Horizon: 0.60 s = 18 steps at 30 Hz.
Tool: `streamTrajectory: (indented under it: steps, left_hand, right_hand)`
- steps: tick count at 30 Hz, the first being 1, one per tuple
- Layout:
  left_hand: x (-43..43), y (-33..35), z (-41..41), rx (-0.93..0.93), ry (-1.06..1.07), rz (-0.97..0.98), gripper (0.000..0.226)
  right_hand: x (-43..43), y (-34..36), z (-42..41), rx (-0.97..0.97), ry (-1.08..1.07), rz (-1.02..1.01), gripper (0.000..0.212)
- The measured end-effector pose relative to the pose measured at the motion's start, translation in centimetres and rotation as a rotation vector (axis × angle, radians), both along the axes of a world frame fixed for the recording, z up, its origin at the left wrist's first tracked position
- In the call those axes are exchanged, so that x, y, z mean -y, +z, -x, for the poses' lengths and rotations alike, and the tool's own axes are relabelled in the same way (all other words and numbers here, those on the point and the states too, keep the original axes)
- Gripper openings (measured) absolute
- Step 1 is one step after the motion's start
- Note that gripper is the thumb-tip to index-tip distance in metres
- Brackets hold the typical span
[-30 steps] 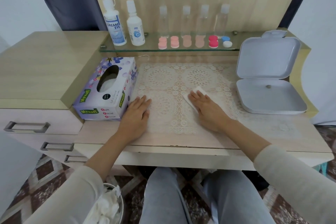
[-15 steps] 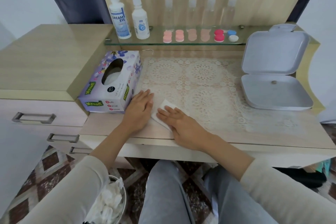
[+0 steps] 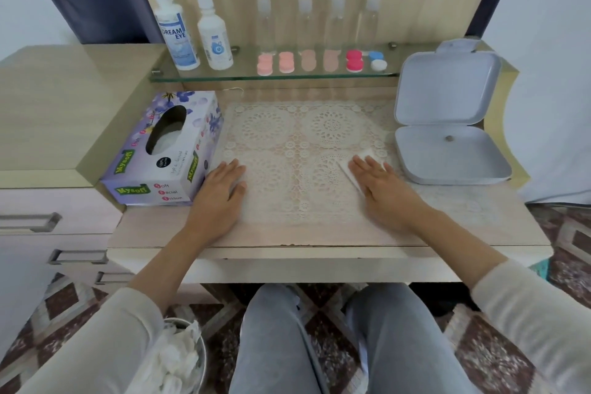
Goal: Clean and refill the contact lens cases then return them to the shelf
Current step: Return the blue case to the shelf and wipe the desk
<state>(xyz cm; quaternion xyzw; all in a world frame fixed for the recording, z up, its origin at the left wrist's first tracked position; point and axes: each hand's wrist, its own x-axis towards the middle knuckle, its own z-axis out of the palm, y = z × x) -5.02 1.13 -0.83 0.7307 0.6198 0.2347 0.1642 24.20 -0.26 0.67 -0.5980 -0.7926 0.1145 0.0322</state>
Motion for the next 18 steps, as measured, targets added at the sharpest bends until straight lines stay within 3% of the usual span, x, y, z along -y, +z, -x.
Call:
streamTrajectory:
  steps: [6, 12, 18]
  left_hand:
    - [-0.1, 0.0, 0.0, 0.011, 0.019, 0.001, 0.041]
    - [0.3, 0.3, -0.3, 0.091, 0.055, -0.006, 0.041]
    - [0.3, 0.3, -0.3, 0.123, 0.057, -0.009, 0.040]
  right_hand:
    - [-5.1, 0.4, 5.4, -0.039, -0.024, -0.005, 0.057]
    - [-5.1, 0.2, 13.6, -0.095, 0.198, 0.010, 0.056]
    - [-1.4, -0.1, 14.5, -0.179, 0.347, -0.013, 0.053]
